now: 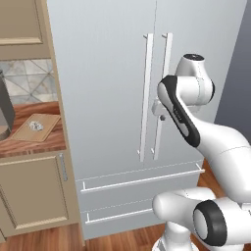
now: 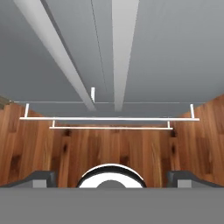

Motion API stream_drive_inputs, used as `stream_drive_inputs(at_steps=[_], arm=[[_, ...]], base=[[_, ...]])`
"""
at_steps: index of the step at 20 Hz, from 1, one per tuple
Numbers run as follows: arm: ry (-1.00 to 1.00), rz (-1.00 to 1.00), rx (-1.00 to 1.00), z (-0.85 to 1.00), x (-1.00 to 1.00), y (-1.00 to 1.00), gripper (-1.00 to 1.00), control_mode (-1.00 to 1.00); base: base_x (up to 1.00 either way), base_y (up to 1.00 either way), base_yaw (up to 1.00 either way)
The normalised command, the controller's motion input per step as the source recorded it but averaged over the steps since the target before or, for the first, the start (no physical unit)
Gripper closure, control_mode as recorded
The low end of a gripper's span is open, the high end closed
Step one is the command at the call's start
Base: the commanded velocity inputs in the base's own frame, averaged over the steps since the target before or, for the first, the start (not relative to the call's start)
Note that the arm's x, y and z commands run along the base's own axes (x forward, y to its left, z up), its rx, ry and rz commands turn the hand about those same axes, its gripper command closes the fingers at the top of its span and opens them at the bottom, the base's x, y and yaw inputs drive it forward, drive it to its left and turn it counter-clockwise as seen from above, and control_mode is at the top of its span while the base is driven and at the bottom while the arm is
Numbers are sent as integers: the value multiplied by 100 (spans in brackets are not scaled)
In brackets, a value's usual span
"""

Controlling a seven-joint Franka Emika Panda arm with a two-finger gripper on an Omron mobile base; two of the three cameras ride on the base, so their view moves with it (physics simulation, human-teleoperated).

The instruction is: Retrieve a lemon from the fridge and place it on the cutting board with the fish.

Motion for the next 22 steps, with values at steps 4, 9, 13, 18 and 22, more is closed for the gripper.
stream_drive_inputs(at_steps=[4,9,13,18,22], arm=[[0,0,0,0,0,0,-100,100],[-11,4,0,0,25,0,-100,-100],[-38,1,0,-16,66,0,-100,-100],[-39,1,0,-19,60,-1,-100,-100],[-2,0,0,0,57,-3,-100,-100]], base=[[0,0,0],[1,0,0],[0,0,0],[0,0,0],[0,0,0]])
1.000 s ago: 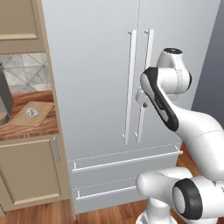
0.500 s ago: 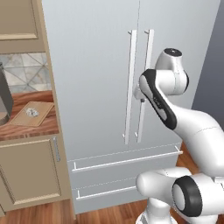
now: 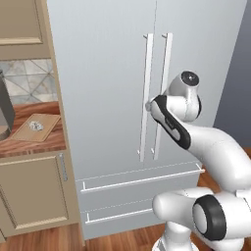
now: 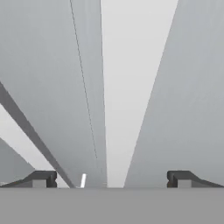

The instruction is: Retrieve a lemon from the fridge and place it on the cutting board with the fish.

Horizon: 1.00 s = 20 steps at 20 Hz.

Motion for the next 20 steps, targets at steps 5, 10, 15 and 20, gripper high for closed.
stream_drive_inputs(at_steps=[5,10,15,20], arm=[[14,0,0,-1,42,-22,-100,-100],[0,0,0,-5,23,-11,-100,-100],[-6,0,0,-6,19,2,-100,-100],[-8,0,0,-3,14,12,-100,-100]], base=[[0,0,0],[0,0,0],[0,0,0],[0,0,0]])
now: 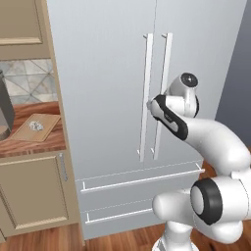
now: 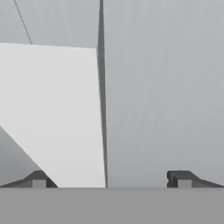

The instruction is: Retrieve a lemon from the fridge and place it on the cutting board with the fish.

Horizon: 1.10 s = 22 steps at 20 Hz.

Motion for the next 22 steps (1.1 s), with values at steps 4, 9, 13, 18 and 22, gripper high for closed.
stream_drive_inputs(at_steps=[4,9,13,18,22], arm=[[0,0,0,0,26,12,-100,-100],[0,0,0,-1,22,30,-100,-100],[-4,0,0,-43,25,18,-100,-100],[-12,0,0,-18,27,8,100,-100],[-2,0,0,0,17,4,100,-100]], base=[[0,0,0],[0,0,0],[0,0,0],[0,0,0],[0,0,0]])
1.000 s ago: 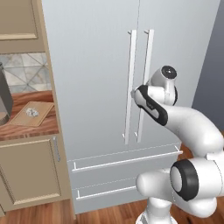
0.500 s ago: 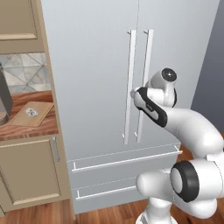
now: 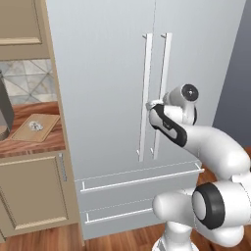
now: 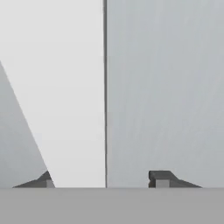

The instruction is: Retrieve a lemon from the fridge and place it on the cutting board with the fish.

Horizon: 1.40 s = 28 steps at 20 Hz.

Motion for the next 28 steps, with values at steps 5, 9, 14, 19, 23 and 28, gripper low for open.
stream_drive_inputs(at_steps=[5,9,14,19,23,28], arm=[[13,0,0,10,0,0,100,-100],[4,0,0,5,-38,-12,100,-100],[0,0,1,4,-86,-41,100,-100],[1,4,9,28,-90,-77,100,-100],[6,6,12,33,-98,-100,100,-100],[7,4,12,30,-100,-100,100,-100]], base=[[0,0,0],[0,0,0],[0,0,0],[0,0,0],[0,0,0],[0,0,0]])
